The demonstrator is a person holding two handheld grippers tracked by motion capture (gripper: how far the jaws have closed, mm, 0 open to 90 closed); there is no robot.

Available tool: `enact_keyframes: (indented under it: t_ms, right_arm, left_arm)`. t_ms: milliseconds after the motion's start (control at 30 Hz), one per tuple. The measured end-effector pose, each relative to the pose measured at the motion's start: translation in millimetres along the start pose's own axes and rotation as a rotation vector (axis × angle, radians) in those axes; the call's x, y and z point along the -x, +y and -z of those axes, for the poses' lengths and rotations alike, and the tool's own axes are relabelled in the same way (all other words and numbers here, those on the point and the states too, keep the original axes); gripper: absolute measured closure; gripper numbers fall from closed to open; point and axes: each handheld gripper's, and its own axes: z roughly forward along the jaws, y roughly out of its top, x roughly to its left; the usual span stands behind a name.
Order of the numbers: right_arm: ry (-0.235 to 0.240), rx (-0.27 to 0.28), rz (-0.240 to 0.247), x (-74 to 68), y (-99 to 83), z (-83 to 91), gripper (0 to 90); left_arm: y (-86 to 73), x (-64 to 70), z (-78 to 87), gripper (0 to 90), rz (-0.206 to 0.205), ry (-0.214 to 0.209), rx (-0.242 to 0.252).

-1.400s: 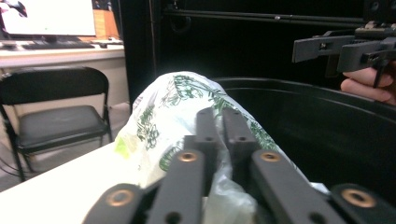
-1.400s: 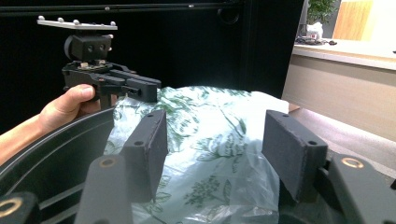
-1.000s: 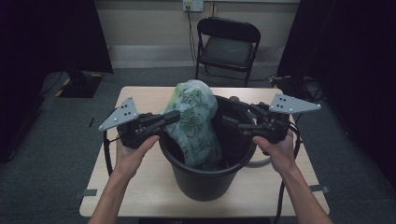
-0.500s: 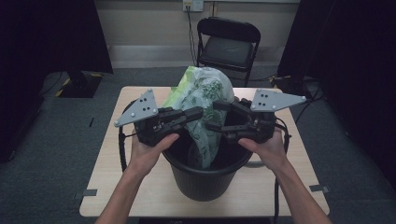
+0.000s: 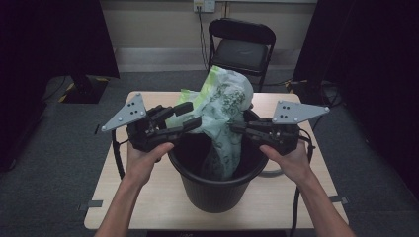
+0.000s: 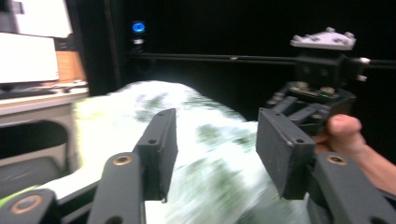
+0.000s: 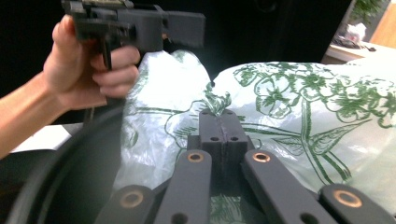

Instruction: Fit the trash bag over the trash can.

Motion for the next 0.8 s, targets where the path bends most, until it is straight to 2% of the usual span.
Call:
enact_keyframes:
  t_ms: [33, 67, 100, 133, 167, 233, 300, 400, 600, 633, 667, 733, 800]
  right_arm:
    - [-0.004, 0.000, -0.011, 3.7, -5.1, 2.3, 90.0]
    - [-0.010, 0.003, -0.025, 7.5, -10.4, 4.3, 90.0]
    - [-0.016, 0.000, -0.034, 11.0, -15.3, 6.2, 90.0]
    - [-0.016, 0.000, -0.034, 11.0, -15.3, 6.2, 90.0]
    - [-0.023, -0.001, -0.048, 16.1, -23.8, 9.8, 90.0]
    - [-0.040, -0.003, -0.056, 19.3, -30.0, 13.0, 90.0]
    - [-0.055, 0.001, -0.072, 22.3, -34.7, 15.9, 90.0]
    - [-0.076, 0.004, -0.081, 25.3, -38.1, 18.8, 90.0]
    - [-0.120, 0.019, -0.100, 28.4, -41.4, 22.2, 90.0]
    - [-0.147, 0.026, -0.114, 31.0, -42.8, 23.0, 90.0]
    - [-0.147, 0.026, -0.114, 31.0, -42.8, 23.0, 90.0]
    - [-0.162, 0.026, -0.124, 33.8, -43.2, 21.3, 89.8]
    - [-0.167, 0.029, -0.125, 34.5, -41.2, 19.1, 90.0]
  left_arm:
    - [-5.4, -8.6, 4.1, 46.5, 0.022, 0.027, -0.001]
    - [-5.4, -8.6, 4.1, 44.9, 0.022, 0.027, -0.001]
    - [-11.8, -15.8, 7.0, 43.7, 0.029, 0.062, -0.015]
    - [-11.8, -15.8, 7.0, 42.2, 0.029, 0.062, -0.015]
    - [-18.8, -24.0, 9.1, 39.0, 0.041, 0.100, -0.029]
    - [-25.9, -31.5, 12.5, 36.7, 0.069, 0.115, -0.024]
    - [-31.6, -35.9, 16.3, 31.6, 0.116, 0.093, -0.003]
    - [-34.9, -34.3, 20.0, 29.2, 0.124, 0.075, -0.005]
    - [-35.1, -31.7, 26.9, 26.7, 0.113, 0.072, -0.028]
    - [-35.7, -31.3, 27.0, 26.0, 0.124, 0.035, -0.035]
    - [-35.7, -31.3, 27.0, 25.9, 0.124, 0.035, -0.035]
    - [-36.4, -27.1, 20.7, 24.9, 0.113, 0.004, -0.075]
    - [-36.4, -25.2, 16.2, 25.0, 0.111, -0.011, -0.074]
